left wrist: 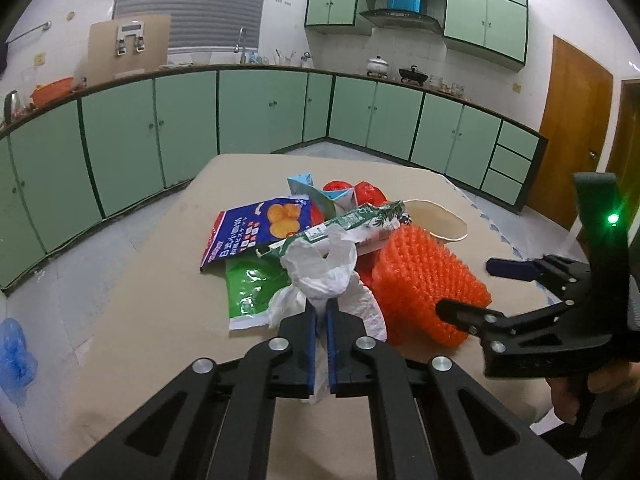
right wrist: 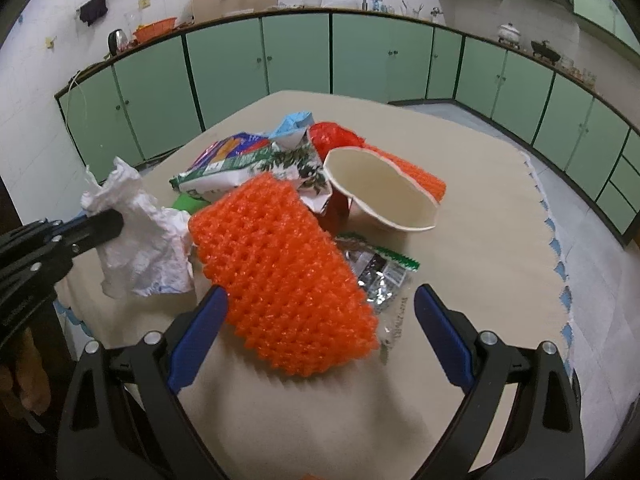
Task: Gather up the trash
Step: 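Carry the white bag and orange net to the bin and release both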
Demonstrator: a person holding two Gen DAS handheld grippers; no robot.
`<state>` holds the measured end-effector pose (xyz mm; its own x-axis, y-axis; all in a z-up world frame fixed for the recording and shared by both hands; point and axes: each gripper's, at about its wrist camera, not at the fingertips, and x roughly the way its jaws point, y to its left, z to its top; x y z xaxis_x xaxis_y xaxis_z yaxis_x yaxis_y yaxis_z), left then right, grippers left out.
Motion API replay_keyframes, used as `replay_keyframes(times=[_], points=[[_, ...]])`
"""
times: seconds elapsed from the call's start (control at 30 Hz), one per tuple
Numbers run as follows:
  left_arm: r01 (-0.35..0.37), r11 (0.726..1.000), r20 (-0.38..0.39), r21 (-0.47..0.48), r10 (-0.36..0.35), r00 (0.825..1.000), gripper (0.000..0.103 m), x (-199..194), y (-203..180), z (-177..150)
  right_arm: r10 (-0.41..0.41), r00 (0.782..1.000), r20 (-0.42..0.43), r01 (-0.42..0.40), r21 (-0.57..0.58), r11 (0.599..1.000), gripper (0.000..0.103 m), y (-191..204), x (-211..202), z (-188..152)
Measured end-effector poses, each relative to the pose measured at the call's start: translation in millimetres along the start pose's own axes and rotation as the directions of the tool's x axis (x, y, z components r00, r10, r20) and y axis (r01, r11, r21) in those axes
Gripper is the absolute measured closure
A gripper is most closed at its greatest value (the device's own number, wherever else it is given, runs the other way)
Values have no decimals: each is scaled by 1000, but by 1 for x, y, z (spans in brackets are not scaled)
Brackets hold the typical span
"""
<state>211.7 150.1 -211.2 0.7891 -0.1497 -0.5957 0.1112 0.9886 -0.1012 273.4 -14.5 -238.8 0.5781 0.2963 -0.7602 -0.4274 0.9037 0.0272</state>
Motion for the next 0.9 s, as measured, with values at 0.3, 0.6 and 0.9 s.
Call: replay_keyframes(times=[0.3,0.6,0.9], points=[[-15,1000,-6,-10,15,1000,98,-6,-1,-4,95,996,-3,-94,47,994,89,-12,-14,-1],[-14,1000,14,5,14,1000,98,-23,-9,2,96,994,59,-99,55,994,91,-24,-59,-3],[18,999,35,48,-20,999,98,-43,-39,11,44,989,140,-59,104,993,91,-50,-118,-11]])
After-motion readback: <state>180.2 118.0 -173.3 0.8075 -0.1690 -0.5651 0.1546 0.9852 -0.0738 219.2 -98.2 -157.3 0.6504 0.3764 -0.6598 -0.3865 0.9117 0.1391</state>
